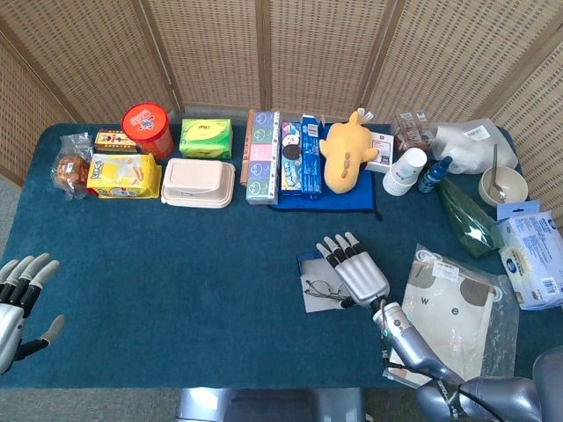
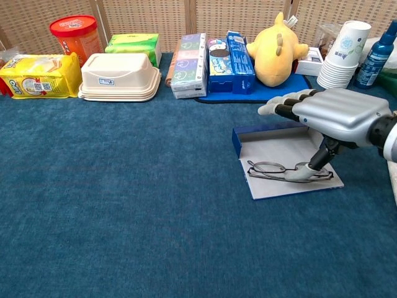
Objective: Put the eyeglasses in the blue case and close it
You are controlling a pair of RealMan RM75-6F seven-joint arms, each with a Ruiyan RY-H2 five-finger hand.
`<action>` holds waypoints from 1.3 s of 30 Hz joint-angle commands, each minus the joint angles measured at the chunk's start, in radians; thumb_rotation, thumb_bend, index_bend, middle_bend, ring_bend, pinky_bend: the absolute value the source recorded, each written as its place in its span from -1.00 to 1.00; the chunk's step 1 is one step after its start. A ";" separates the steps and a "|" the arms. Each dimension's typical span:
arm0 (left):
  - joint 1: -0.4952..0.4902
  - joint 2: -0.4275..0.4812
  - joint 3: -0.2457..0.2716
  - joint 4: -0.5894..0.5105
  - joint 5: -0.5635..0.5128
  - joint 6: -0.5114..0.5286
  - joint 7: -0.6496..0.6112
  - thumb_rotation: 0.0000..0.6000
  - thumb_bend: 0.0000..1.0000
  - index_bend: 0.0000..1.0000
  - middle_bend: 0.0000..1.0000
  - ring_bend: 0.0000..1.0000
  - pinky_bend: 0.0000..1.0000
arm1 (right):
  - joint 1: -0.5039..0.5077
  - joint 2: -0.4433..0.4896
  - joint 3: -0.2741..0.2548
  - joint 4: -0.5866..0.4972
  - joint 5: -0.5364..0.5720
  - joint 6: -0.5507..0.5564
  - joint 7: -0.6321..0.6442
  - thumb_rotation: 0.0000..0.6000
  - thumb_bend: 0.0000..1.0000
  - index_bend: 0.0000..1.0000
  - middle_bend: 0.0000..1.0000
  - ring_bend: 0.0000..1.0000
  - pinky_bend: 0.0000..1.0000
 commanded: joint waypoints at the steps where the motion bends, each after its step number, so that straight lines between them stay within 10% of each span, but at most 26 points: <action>1: 0.001 0.000 -0.001 0.000 0.003 0.004 0.001 1.00 -0.39 -0.89 -0.88 -1.00 -1.00 | -0.010 -0.016 0.000 0.039 -0.013 -0.016 -0.006 -0.02 -0.91 -1.00 -1.00 -1.00 -0.90; 39: 0.020 -0.008 -0.002 0.034 -0.004 0.029 -0.031 1.00 -0.39 -0.89 -0.87 -1.00 -1.00 | 0.053 -0.070 0.145 0.241 -0.013 -0.215 0.013 0.00 -0.94 -1.00 -1.00 -1.00 -0.91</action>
